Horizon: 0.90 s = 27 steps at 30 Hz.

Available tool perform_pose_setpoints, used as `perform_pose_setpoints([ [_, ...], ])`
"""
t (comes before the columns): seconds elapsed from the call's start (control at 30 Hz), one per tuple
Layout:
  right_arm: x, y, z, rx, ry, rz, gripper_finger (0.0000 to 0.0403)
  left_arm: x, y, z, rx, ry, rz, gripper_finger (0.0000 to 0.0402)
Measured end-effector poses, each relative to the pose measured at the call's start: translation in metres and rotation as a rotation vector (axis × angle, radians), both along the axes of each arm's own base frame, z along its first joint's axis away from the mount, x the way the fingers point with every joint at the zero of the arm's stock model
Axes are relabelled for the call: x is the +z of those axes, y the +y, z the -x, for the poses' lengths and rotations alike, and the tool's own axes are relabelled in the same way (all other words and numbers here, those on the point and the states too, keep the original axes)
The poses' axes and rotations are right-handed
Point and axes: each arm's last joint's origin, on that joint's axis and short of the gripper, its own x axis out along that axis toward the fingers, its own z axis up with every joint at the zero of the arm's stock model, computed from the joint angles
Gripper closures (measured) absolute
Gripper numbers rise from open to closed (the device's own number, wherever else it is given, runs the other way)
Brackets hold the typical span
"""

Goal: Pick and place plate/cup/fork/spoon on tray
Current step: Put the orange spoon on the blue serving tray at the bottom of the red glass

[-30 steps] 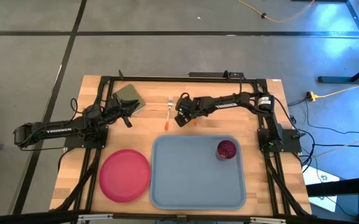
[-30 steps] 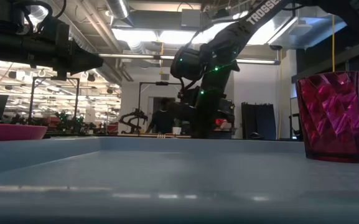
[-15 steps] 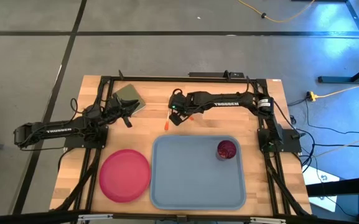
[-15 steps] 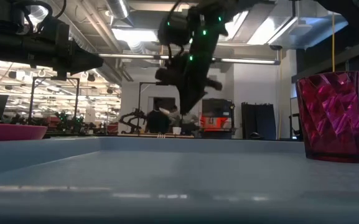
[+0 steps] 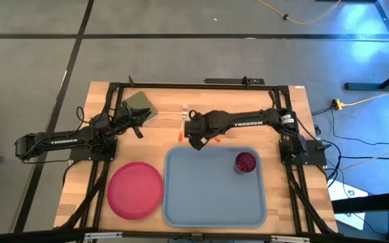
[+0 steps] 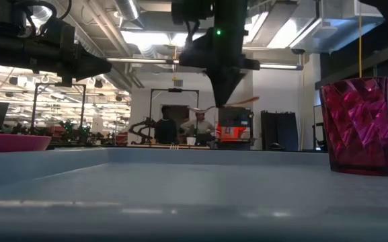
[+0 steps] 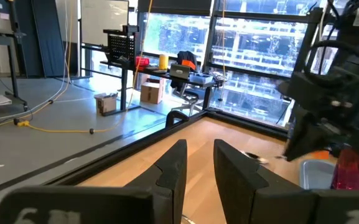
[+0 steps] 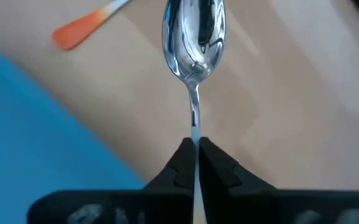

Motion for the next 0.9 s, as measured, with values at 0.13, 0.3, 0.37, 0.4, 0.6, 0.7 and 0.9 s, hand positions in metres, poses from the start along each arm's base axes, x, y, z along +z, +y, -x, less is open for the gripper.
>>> perform_pose_setpoints([
  [0.13, 0.000, 0.022, 0.000, -0.101, -0.056, -0.033, 0.0396, 0.000, 0.000, 0.000, 0.000, -0.002, 0.004, 0.0328],
  [0.3, 0.000, 0.048, 0.002, -0.223, -0.123, -0.061, 0.0395, -0.003, 0.000, 0.000, -0.009, 0.027, 0.016, 0.0328],
  [0.37, 0.000, 0.061, 0.003, -0.254, -0.147, -0.072, 0.0395, -0.003, 0.000, 0.000, -0.009, 0.028, 0.016, 0.0328],
  [0.4, 0.000, 0.069, 0.004, -0.262, -0.161, -0.082, 0.0395, -0.003, 0.000, 0.000, -0.009, 0.028, 0.016, 0.0328],
  [0.6, 0.000, 0.105, 0.010, -0.301, -0.209, -0.130, 0.0395, 0.001, 0.000, 0.000, -0.006, -0.014, 0.003, 0.0328],
  [0.7, -0.003, 0.119, 0.015, -0.330, -0.228, -0.119, 0.0395, 0.002, 0.000, 0.000, -0.005, -0.020, 0.000, 0.0328],
  [0.9, -0.007, 0.152, 0.030, -0.408, -0.232, -0.150, 0.0395, 0.002, 0.000, 0.000, 0.002, 0.009, -0.047, 0.0328],
])
